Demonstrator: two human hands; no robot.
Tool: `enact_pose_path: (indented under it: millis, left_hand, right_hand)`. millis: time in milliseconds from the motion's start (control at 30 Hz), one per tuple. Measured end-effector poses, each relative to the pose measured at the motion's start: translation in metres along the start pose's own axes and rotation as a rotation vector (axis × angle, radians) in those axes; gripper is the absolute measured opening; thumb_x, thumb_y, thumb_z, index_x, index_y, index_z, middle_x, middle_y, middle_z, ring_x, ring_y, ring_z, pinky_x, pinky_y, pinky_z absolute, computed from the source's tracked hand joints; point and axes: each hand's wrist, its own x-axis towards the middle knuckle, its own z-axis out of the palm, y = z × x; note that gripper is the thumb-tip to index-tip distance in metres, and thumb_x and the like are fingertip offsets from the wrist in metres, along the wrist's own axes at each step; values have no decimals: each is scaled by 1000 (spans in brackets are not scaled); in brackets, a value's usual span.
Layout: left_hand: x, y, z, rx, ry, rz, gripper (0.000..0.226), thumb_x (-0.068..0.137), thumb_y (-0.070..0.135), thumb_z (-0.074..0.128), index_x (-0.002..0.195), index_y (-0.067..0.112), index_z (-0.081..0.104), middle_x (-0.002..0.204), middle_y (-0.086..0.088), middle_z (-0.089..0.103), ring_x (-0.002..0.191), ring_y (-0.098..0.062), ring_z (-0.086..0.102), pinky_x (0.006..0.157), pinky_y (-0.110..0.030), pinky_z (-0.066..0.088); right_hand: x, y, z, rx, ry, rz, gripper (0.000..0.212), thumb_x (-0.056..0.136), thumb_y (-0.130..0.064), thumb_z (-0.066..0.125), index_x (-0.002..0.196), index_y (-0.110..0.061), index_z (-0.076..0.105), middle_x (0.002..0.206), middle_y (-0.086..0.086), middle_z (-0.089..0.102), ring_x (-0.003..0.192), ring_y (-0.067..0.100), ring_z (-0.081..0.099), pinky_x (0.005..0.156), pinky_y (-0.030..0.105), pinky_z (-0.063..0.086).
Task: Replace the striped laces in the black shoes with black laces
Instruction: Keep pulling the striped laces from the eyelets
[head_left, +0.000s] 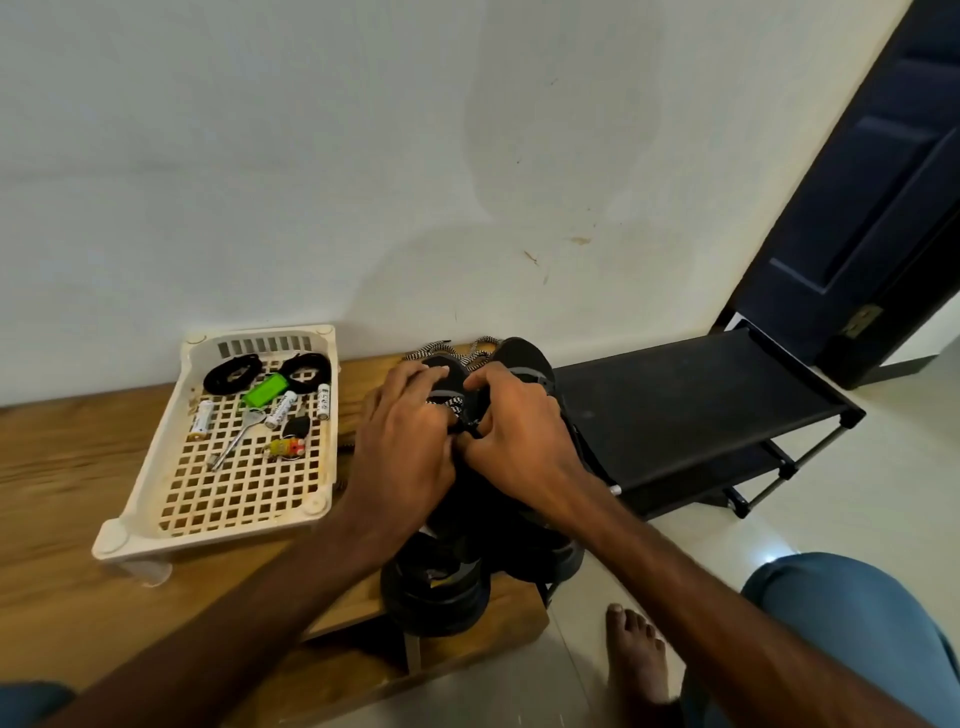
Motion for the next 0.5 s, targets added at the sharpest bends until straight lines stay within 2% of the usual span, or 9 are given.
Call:
enact_pose_path:
  millis: [100,200,300,367,500]
  left_hand:
    - [6,-3,1,-67,-7,47,22,81,14,75,103,13,81,135,0,60,135,-21,34,110,-36,39]
    - [10,-5,-3,-133,-41,13,10,77,14,77,86,14,82,128,6,61,130,-17,33,103,-24,32]
    - [7,-12,-13,-211,-77,-11,7,73,14,80,71,20,79,122,11,63,125,-15,35,100,-26,29]
    - [4,-17,-22,-291,-85,-35,10,74,17,83,70,26,79,117,16,63,120,-12,38,100,-32,31]
    - [8,-30,-33,-465,-56,-151,10,75,21,88,73,28,80,110,17,65,103,3,54,85,-23,40]
  right_hand:
    - [-1,0,2,-9,-2,-4,53,80,-26,74,129,-25,52,96,-1,70,93,25,68,85,44,58]
    - [-1,2,4,-10,7,10,53,81,-25,75,128,-24,51,98,-1,70,95,26,68,85,44,58]
    - [-1,3,4,-6,18,13,52,82,-24,77,128,-25,52,99,-1,70,96,24,67,85,41,58]
    - [-1,4,4,2,21,9,51,83,-26,78,128,-23,54,98,-2,70,94,22,68,83,39,58]
    - [-2,2,5,1,4,2,47,85,-30,78,126,-20,59,95,-2,72,93,19,68,82,34,56]
